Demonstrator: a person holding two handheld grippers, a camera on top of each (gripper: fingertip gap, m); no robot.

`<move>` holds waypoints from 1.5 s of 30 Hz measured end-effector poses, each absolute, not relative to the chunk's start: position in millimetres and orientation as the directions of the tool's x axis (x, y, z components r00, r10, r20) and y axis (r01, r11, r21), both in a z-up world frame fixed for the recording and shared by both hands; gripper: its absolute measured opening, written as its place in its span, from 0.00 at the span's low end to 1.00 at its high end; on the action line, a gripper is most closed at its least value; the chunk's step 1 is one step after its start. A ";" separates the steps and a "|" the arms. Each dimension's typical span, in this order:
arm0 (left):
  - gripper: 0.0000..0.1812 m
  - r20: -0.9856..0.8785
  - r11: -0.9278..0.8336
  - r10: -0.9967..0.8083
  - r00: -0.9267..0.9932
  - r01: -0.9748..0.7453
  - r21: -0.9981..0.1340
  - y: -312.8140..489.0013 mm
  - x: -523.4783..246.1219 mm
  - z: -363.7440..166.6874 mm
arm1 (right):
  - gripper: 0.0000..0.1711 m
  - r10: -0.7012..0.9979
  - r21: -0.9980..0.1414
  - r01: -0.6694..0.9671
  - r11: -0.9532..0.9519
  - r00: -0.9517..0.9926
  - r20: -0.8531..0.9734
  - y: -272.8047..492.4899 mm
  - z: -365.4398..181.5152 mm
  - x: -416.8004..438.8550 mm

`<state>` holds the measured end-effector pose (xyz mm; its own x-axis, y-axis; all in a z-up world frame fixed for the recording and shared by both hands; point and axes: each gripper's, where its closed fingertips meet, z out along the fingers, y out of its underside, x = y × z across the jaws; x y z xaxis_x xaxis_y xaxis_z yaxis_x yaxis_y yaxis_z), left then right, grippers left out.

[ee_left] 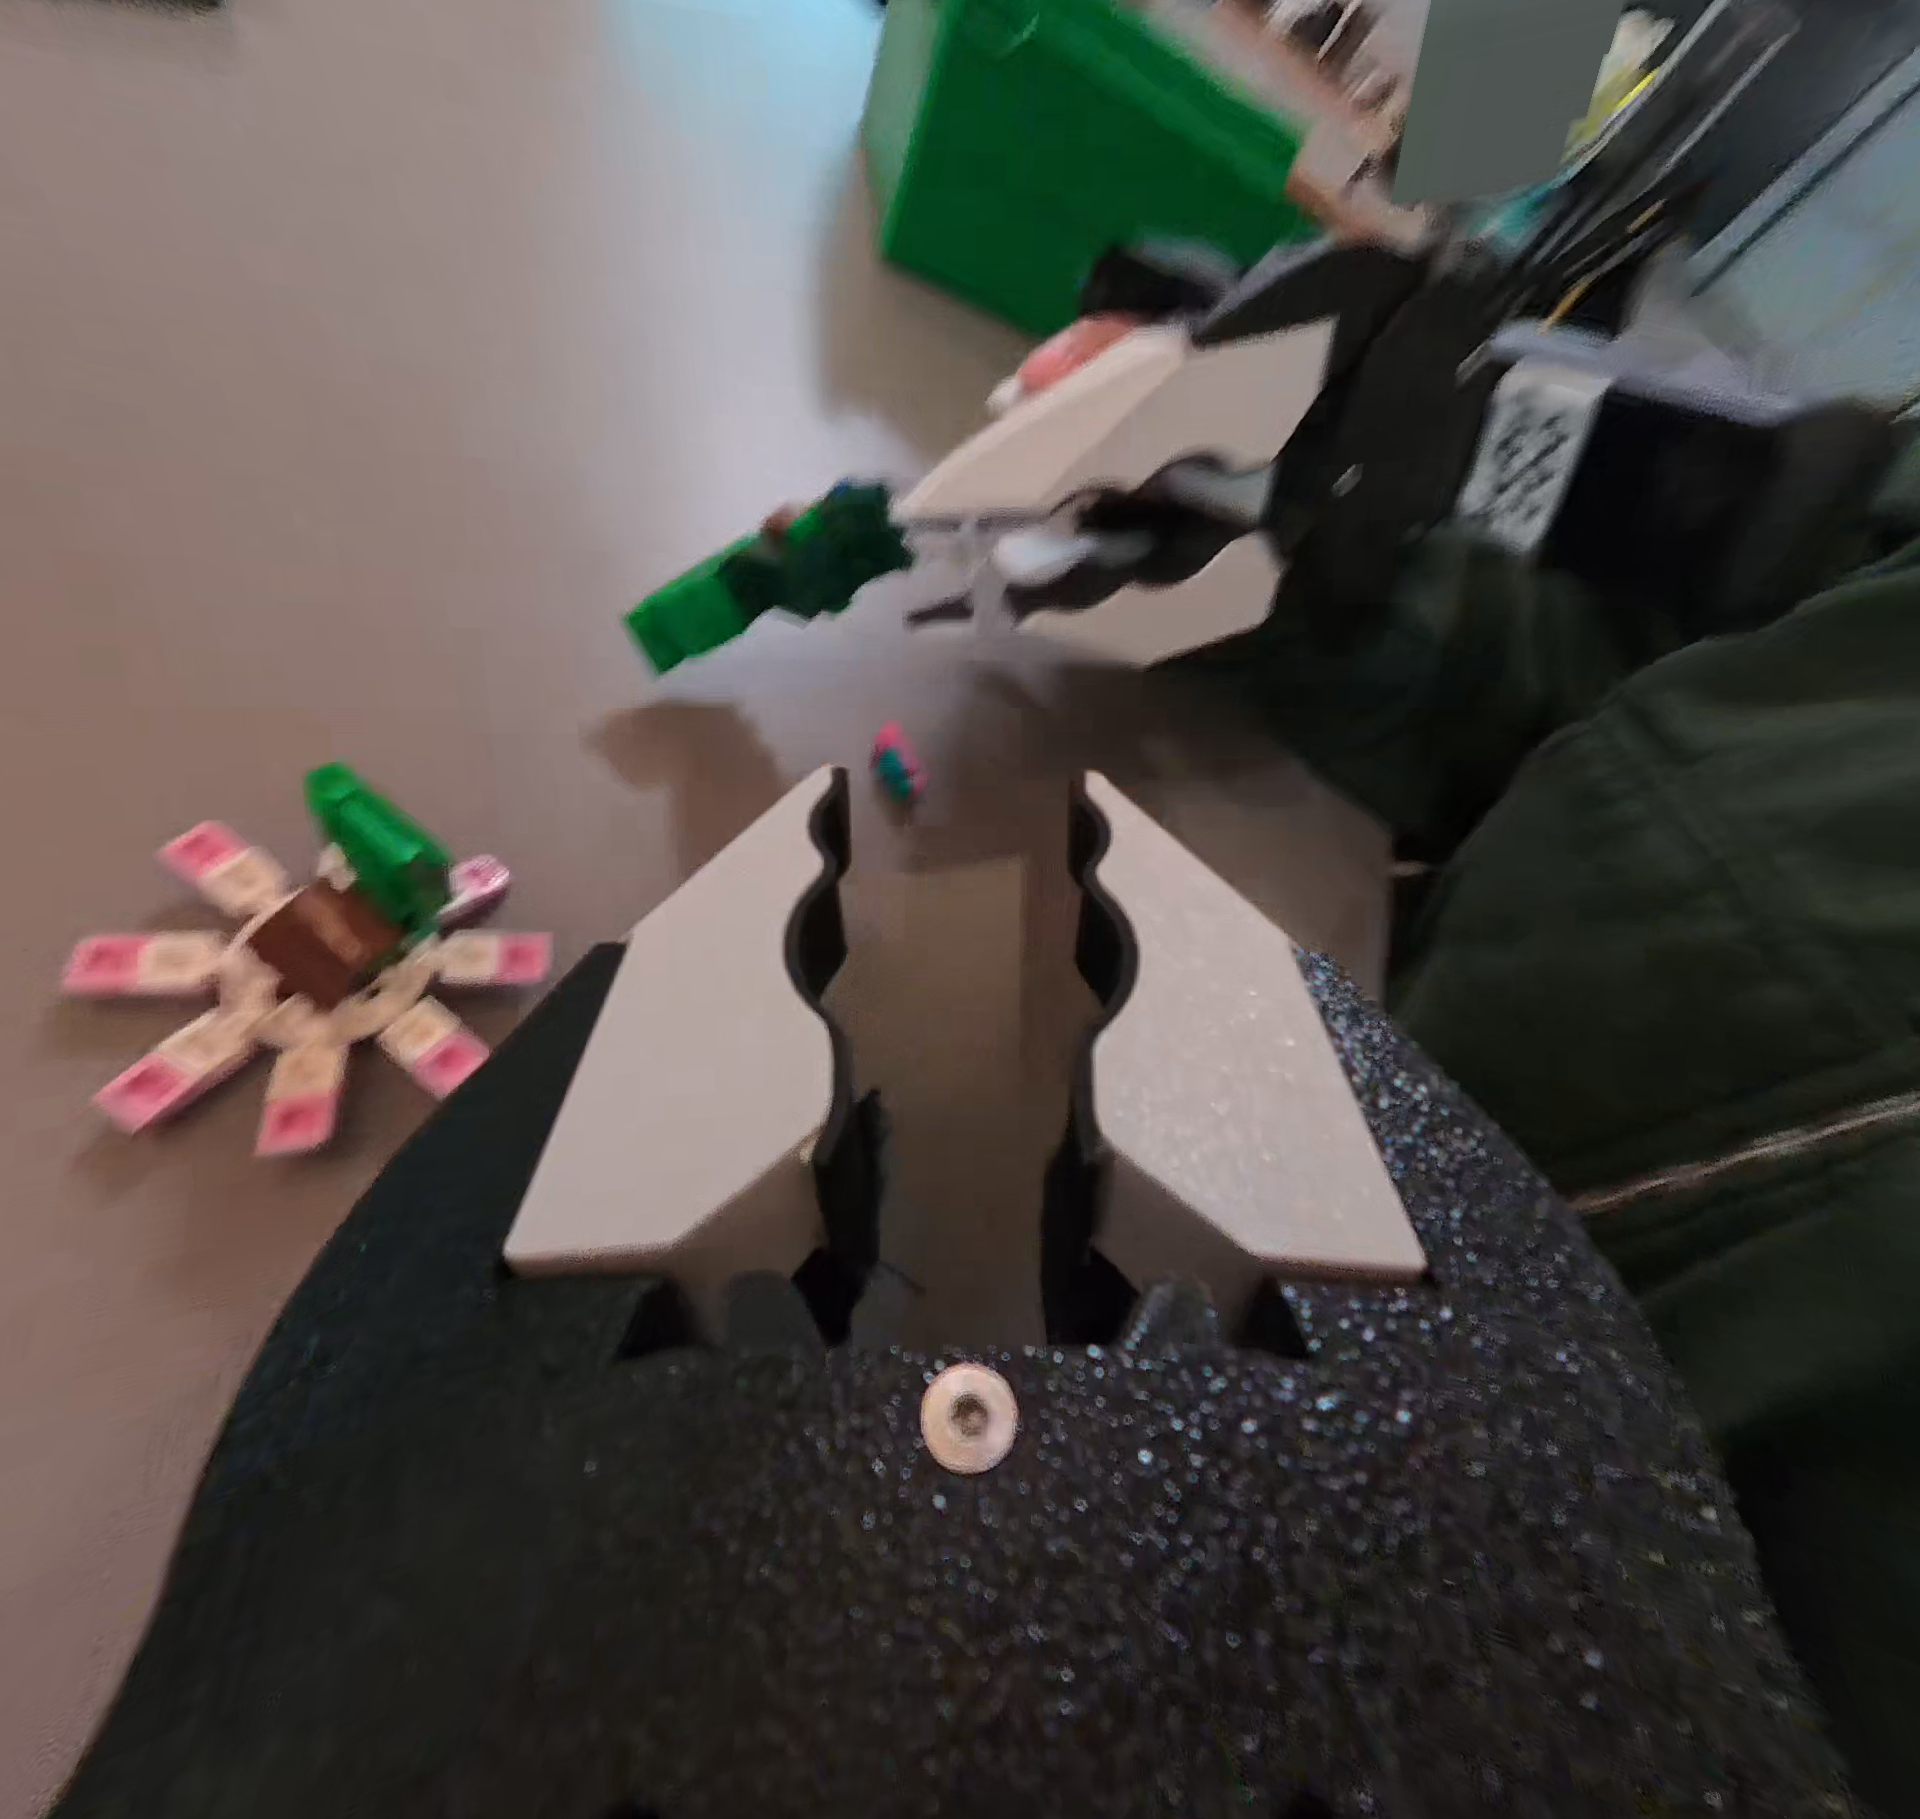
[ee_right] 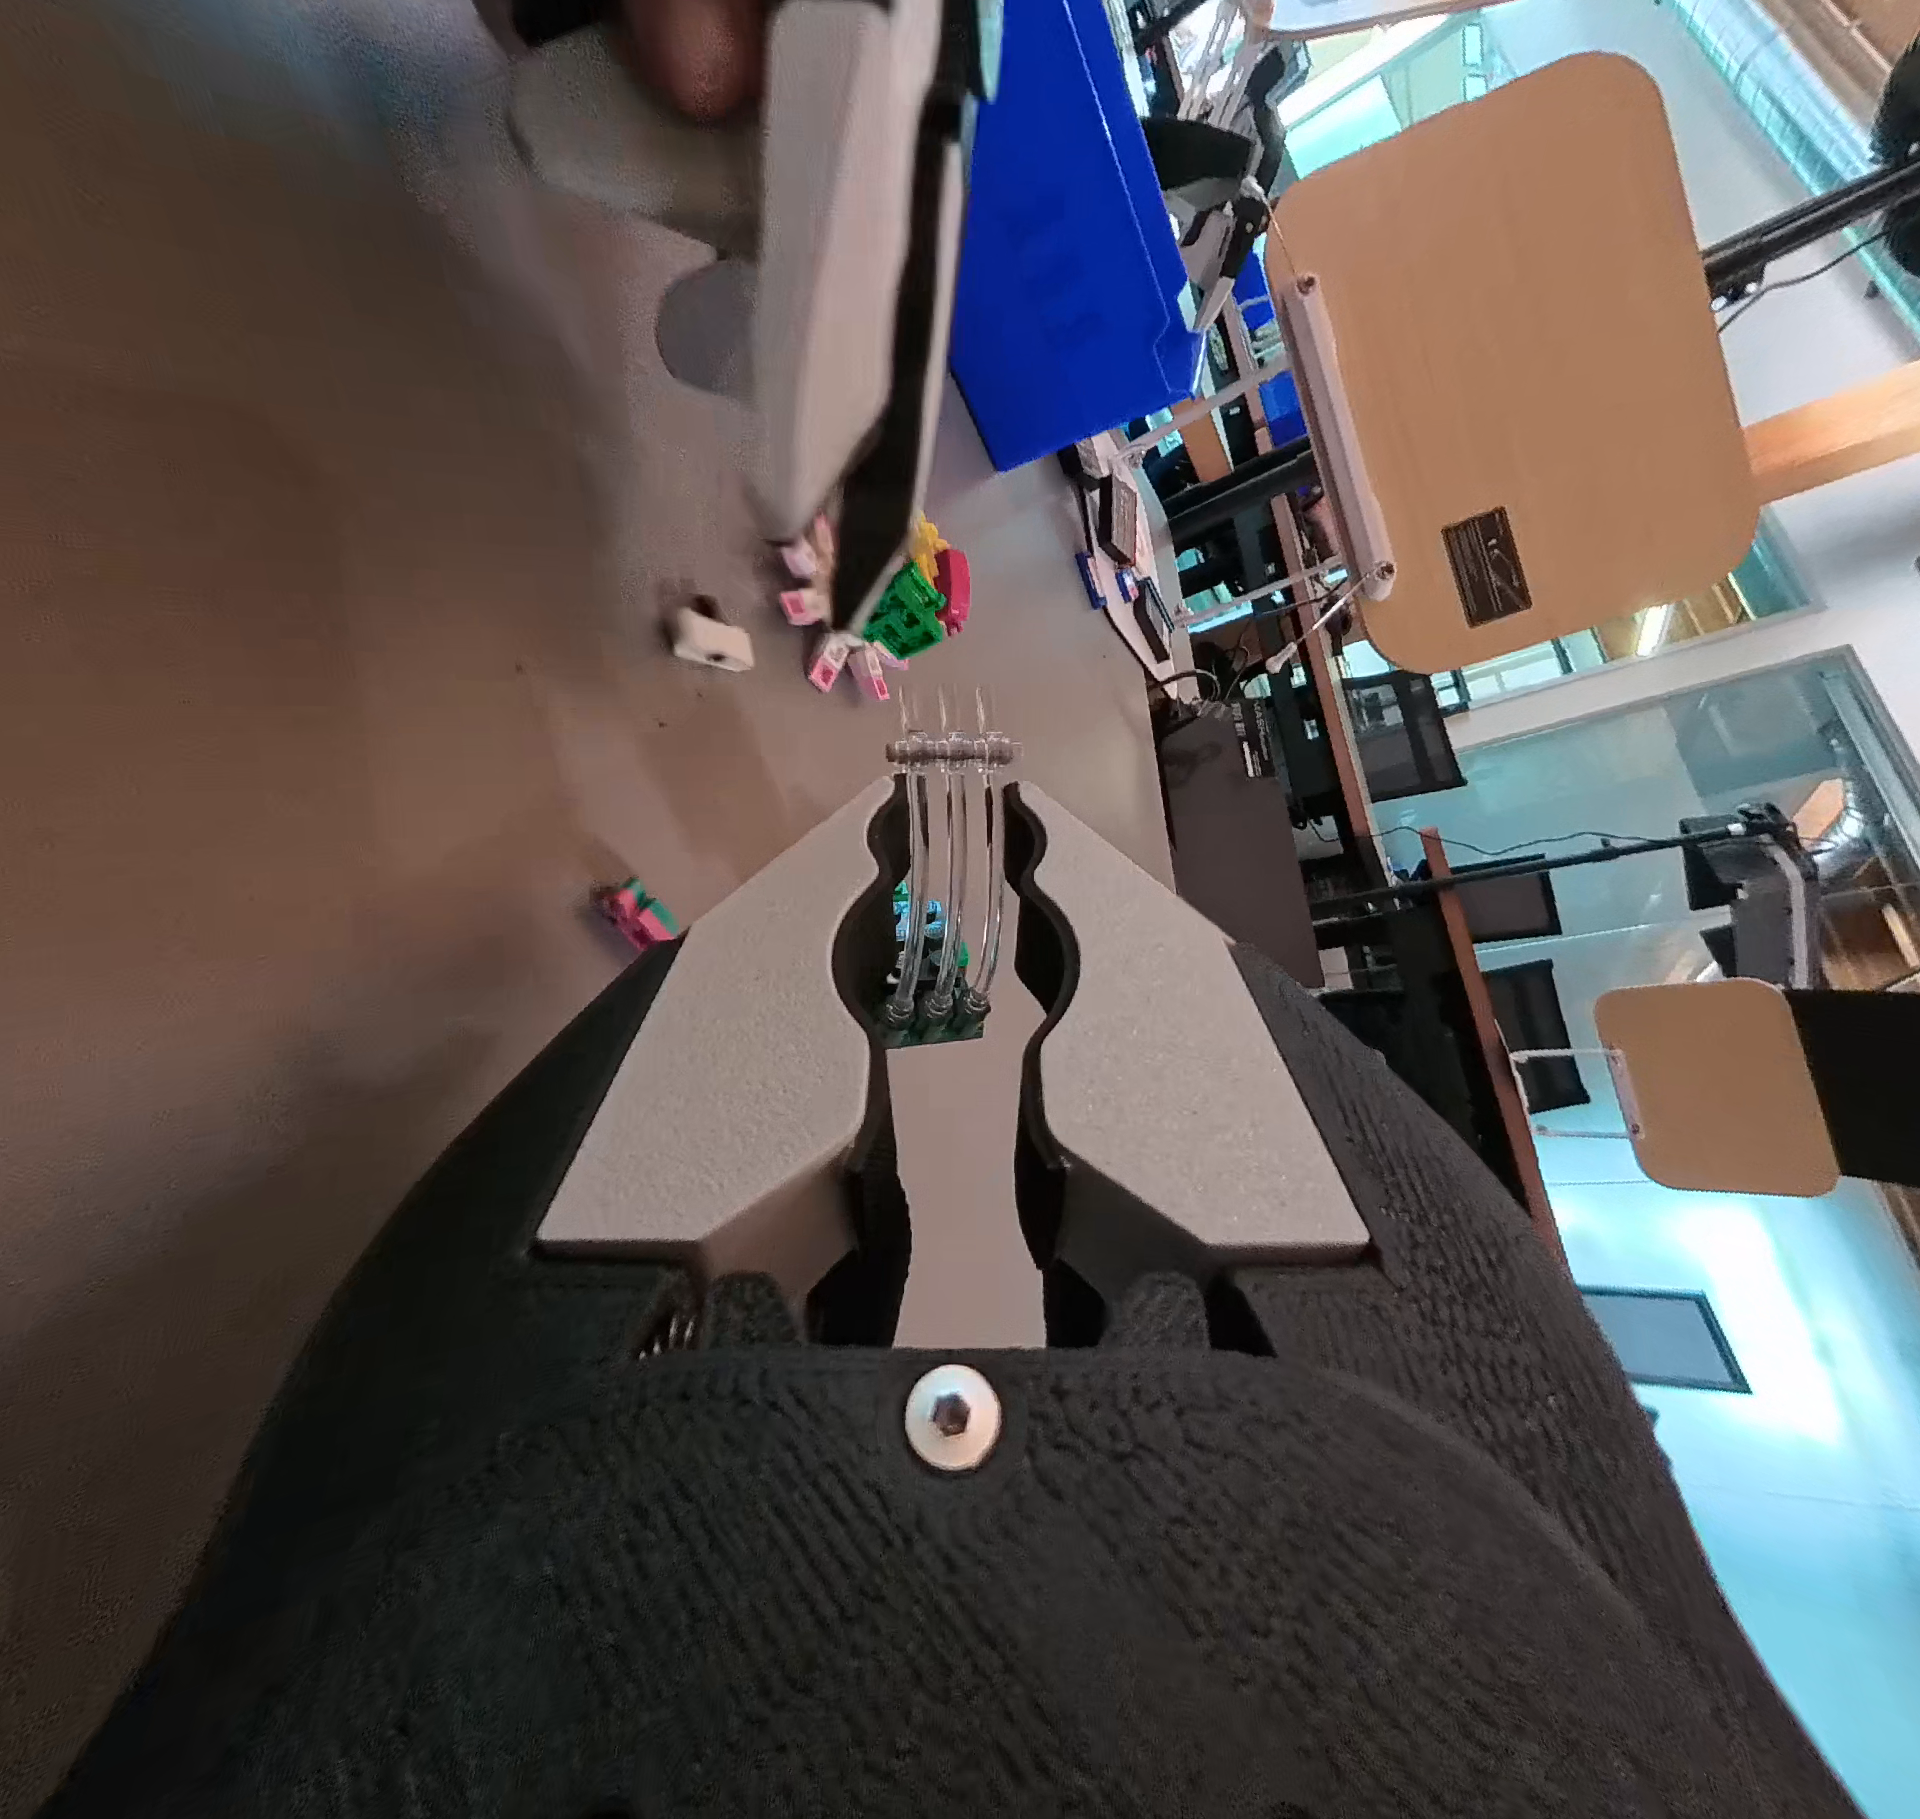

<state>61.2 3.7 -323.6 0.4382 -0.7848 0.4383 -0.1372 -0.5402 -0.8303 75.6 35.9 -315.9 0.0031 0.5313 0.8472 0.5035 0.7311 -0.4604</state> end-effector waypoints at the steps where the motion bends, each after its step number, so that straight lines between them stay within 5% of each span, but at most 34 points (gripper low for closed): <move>1: 0.21 0.470 -0.544 -0.786 0.402 -0.088 -0.835 3.2 67.2 -315.4 | 0.09 0.530 -0.459 0.496 0.737 -0.002 0.848 33.6 -316.0 74.4; 6: 0.15 0.598 -0.603 -0.755 0.269 0.072 -0.794 4.2 83.3 -296.9 | 0.09 0.482 -0.406 0.463 0.788 -0.055 0.874 20.7 -318.1 69.2; 12: 0.03 0.585 -0.604 -0.759 0.287 0.027 -0.797 1.9 86.9 -308.5 | 0.09 0.455 -0.376 0.441 0.815 -0.085 0.886 10.7 -318.1 66.4; 15: 0.03 0.547 -0.574 -0.782 0.298 -0.006 -0.819 0.8 79.8 -311.4 | 0.29 0.654 -0.568 0.464 0.680 -0.033 0.756 22.9 -315.3 75.5; 17: 0.03 0.565 -0.587 -0.779 0.272 0.000 -0.810 -1.5 76.2 -310.3 | 0.34 0.656 -0.570 0.486 0.663 -0.009 0.755 33.9 -313.4 83.9; 21: 0.03 0.620 -0.627 -0.754 0.216 0.045 -0.778 -3.2 74.3 -306.1 | 0.26 0.565 -0.456 0.517 0.724 -0.066 0.822 32.9 -321.7 83.8; 28: 0.03 0.673 -0.669 -0.725 0.146 0.082 -0.739 -7.0 74.0 -301.6 | 0.30 0.500 -0.343 0.568 0.749 -0.143 0.854 35.6 -337.2 82.4; 33: 0.03 0.683 -0.677 -0.722 0.105 0.091 -0.730 -11.5 76.0 -296.8 | 0.16 0.458 -0.321 0.541 0.777 -0.136 0.878 29.5 -333.7 77.5; 45: 0.11 0.674 -0.660 -0.726 0.136 0.140 -0.738 -5.6 69.6 -289.8 | 0.14 0.510 -0.384 0.596 0.705 -0.050 0.859 40.4 -329.4 76.6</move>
<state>69.6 -5.6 -289.8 0.1361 -0.7258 0.6743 0.1405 -0.6597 -0.7383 76.6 40.4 -329.4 -0.0497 0.5102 0.8586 0.5965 0.7047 -0.3842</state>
